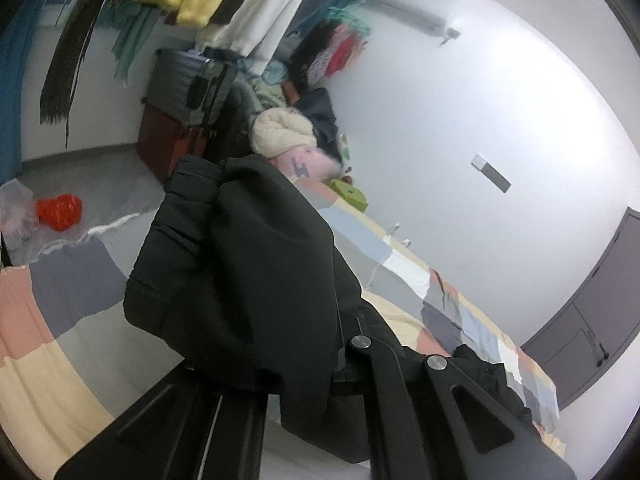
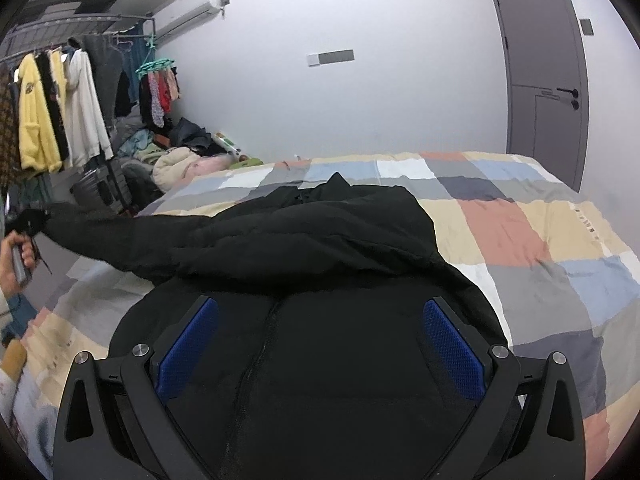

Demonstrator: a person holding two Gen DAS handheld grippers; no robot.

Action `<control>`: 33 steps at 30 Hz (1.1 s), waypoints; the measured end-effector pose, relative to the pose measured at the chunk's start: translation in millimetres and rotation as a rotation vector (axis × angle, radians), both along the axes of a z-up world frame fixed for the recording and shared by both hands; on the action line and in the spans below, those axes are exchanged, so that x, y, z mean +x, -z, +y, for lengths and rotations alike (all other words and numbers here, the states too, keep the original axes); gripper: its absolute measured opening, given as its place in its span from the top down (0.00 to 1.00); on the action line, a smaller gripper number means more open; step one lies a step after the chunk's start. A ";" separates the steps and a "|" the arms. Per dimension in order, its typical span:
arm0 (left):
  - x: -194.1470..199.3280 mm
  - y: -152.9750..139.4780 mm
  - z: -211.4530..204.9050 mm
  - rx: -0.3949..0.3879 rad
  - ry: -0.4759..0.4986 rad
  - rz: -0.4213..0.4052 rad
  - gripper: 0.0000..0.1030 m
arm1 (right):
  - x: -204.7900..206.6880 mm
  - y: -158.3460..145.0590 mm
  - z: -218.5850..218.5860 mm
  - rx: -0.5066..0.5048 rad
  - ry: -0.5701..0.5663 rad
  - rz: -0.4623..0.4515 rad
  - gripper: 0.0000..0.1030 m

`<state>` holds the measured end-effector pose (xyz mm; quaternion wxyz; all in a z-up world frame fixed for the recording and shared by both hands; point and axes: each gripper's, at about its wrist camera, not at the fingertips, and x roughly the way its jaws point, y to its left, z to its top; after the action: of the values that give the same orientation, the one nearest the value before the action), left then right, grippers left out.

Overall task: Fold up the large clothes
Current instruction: 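Lift the sleeve with the left tool and fold it across the jacket body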

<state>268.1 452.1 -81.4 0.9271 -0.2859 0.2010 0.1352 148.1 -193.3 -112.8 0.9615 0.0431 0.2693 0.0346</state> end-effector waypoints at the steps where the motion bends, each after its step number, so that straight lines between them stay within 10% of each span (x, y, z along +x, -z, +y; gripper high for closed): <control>1: -2.8 -5.8 -5.2 0.006 0.004 -0.006 0.96 | -1.6 0.8 -1.7 0.003 -0.003 0.002 0.00; 33: 1.7 -148.9 -270.2 0.291 0.222 -0.116 0.95 | -38.9 -3.8 -53.6 0.101 -0.024 -0.096 0.00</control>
<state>269.8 181.9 67.5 0.9779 -0.1320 0.1560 0.0430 109.3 -247.0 -108.9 0.9695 0.0866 0.2211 0.0615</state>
